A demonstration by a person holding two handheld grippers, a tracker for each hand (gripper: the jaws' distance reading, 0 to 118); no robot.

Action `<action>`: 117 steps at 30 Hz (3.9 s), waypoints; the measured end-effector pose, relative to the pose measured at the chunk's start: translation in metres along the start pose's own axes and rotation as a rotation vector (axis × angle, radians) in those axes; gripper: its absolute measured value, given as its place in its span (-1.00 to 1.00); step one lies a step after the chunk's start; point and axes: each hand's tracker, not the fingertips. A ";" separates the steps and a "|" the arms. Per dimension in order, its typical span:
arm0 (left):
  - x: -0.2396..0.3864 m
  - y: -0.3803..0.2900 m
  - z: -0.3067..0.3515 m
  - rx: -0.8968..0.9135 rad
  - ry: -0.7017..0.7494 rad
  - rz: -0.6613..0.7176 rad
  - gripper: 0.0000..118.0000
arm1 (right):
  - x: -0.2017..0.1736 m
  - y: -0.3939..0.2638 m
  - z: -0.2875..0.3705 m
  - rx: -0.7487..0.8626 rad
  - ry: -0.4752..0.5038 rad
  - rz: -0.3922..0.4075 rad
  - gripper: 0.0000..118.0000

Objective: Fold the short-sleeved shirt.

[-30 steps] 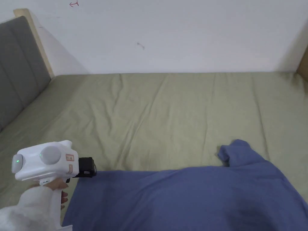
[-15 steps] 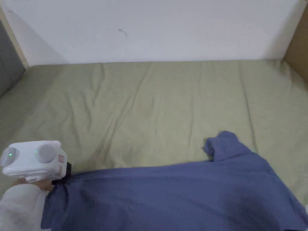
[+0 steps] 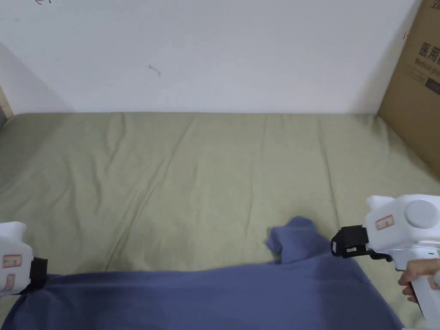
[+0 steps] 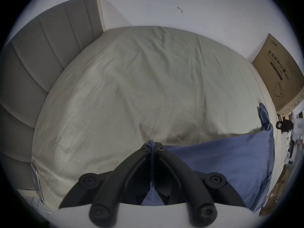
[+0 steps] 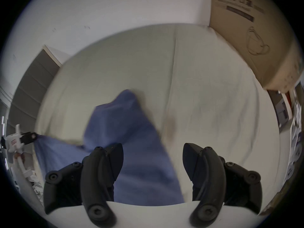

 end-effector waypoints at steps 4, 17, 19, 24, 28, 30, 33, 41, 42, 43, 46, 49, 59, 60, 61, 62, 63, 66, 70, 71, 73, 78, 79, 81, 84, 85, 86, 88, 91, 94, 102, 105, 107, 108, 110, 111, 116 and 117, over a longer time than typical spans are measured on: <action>0.000 0.000 -0.002 0.004 0.009 -0.015 -0.98 | 0.000 0.010 -0.047 -0.159 0.046 -0.049 0.29; 0.000 0.002 0.014 0.009 0.017 -0.020 -0.98 | -0.007 0.012 -0.006 -0.077 -0.028 0.028 -1.00; 0.000 0.006 0.030 0.031 0.008 -0.030 -0.98 | -0.008 0.017 0.020 -0.052 -0.021 0.052 -1.00; 0.002 0.022 0.076 0.100 -0.007 -0.020 -0.98 | -0.015 0.024 0.107 0.064 0.071 0.022 -1.00; 0.008 0.040 0.124 0.182 0.011 -0.044 -0.98 | -0.012 0.034 0.173 0.156 0.117 -0.043 -1.00; 0.011 0.052 0.154 0.241 0.005 -0.052 -0.98 | -0.009 0.041 0.205 0.222 0.086 -0.059 -1.00; 0.012 0.078 0.200 0.321 -0.028 -0.032 -0.98 | -0.007 0.054 0.256 0.289 0.103 -0.099 -1.00; 0.031 0.165 0.297 0.477 0.025 -0.070 -0.98 | -0.021 0.112 0.370 0.426 0.064 -0.148 -1.00; 0.032 0.175 0.305 0.494 0.034 -0.071 -0.98 | -0.022 0.121 0.379 0.432 0.060 -0.154 -1.00; 0.034 0.184 0.315 0.521 0.044 -0.057 -0.98 | -0.026 0.130 0.390 0.449 0.047 -0.172 -1.00; 0.035 0.208 0.341 0.563 0.040 -0.047 -0.98 | -0.041 0.143 0.426 0.506 0.035 -0.179 -1.00; 0.034 0.228 0.360 0.612 0.073 -0.043 -0.98 | -0.055 0.151 0.461 0.572 0.026 -0.177 -1.00; 0.039 0.229 0.370 0.643 0.099 -0.067 -0.98 | -0.063 0.150 0.498 0.650 0.037 -0.159 -1.00; 0.039 0.226 0.361 0.637 0.092 -0.065 -0.98 | -0.061 0.149 0.489 0.631 0.037 -0.174 -1.00; 0.040 0.224 0.348 0.600 0.091 -0.081 -0.98 | -0.058 0.148 0.476 0.597 0.039 -0.196 -1.00; 0.041 0.220 0.335 0.582 0.096 -0.077 -0.98 | -0.053 0.150 0.460 0.575 0.042 -0.198 -1.00; 0.043 0.217 0.321 0.568 0.098 -0.076 -0.98 | -0.051 0.149 0.445 0.555 0.034 -0.204 -1.00; 0.049 0.207 0.264 0.501 0.116 -0.079 -0.98 | -0.048 0.146 0.387 0.463 -0.016 -0.208 -1.00; 0.060 0.186 0.163 0.357 0.170 -0.106 -0.98 | -0.038 0.144 0.283 0.300 -0.054 -0.227 -1.00; 0.062 0.177 0.137 0.328 0.180 -0.113 -0.98 | -0.034 0.141 0.254 0.269 -0.060 -0.233 -1.00; 0.063 0.161 0.090 0.277 0.190 -0.103 -0.98 | -0.026 0.131 0.201 0.200 -0.074 -0.250 -1.00; 0.058 0.111 0.008 0.145 0.189 -0.067 -0.98 | -0.006 0.093 0.094 0.025 -0.084 -0.316 -1.00; 0.056 0.100 -0.004 0.112 0.185 -0.059 -0.98 | -0.003 0.084 0.078 -0.006 -0.082 -0.307 -1.00; 0.044 0.084 -0.023 0.110 0.179 -0.059 -0.98 | 0.002 0.067 0.056 -0.036 -0.100 -0.314 -1.00; 0.032 0.062 -0.030 0.084 0.164 -0.048 -0.98 | 0.006 0.041 0.048 -0.060 -0.087 -0.312 -1.00; 0.029 0.053 -0.025 0.078 0.160 -0.041 -0.98 | 0.007 0.031 0.049 -0.060 -0.076 -0.308 -1.00; 0.026 0.046 -0.021 0.083 0.151 -0.037 -0.98 | 0.008 0.020 0.053 -0.053 -0.067 -0.311 -1.00; 0.019 0.028 -0.006 0.106 0.120 0.008 -0.98 | 0.009 -0.007 0.066 -0.037 -0.041 -0.290 -1.00; 0.013 -0.015 0.027 0.171 0.102 -0.007 -0.98 | 0.018 -0.053 0.081 -0.015 -0.024 -0.235 -1.00; 0.007 -0.072 0.059 0.188 0.109 -0.068 -0.98 | 0.023 -0.114 0.106 -0.007 -0.007 -0.255 -1.00; -0.023 -0.223 0.121 0.158 0.104 -0.108 -0.98 | 0.022 -0.284 0.147 -0.063 0.016 -0.229 -1.00; -0.031 -0.264 0.138 0.144 0.119 -0.162 -0.98 | 0.022 -0.333 0.156 -0.097 0.018 -0.233 -1.00; -0.039 -0.283 0.148 0.143 0.118 -0.154 -0.98 | 0.020 -0.361 0.163 -0.099 0.030 -0.232 -1.00; -0.044 -0.291 0.152 0.144 0.107 -0.143 -0.98 | 0.018 -0.372 0.166 -0.102 0.030 -0.222 -1.00; -0.050 -0.304 0.159 0.159 0.099 -0.101 -0.98 | 0.015 -0.386 0.168 -0.102 0.016 -0.193 -1.00; -0.052 -0.309 0.159 0.157 0.089 -0.102 -0.98 | 0.014 -0.390 0.168 -0.104 0.012 -0.198 -1.00; -0.046 -0.325 0.159 0.151 0.096 -0.111 -0.97 | 0.012 -0.395 0.173 -0.082 0.007 -0.190 -1.00; -0.045 -0.326 0.159 0.159 0.093 -0.105 -0.97 | 0.013 -0.395 0.174 -0.078 0.008 -0.190 -1.00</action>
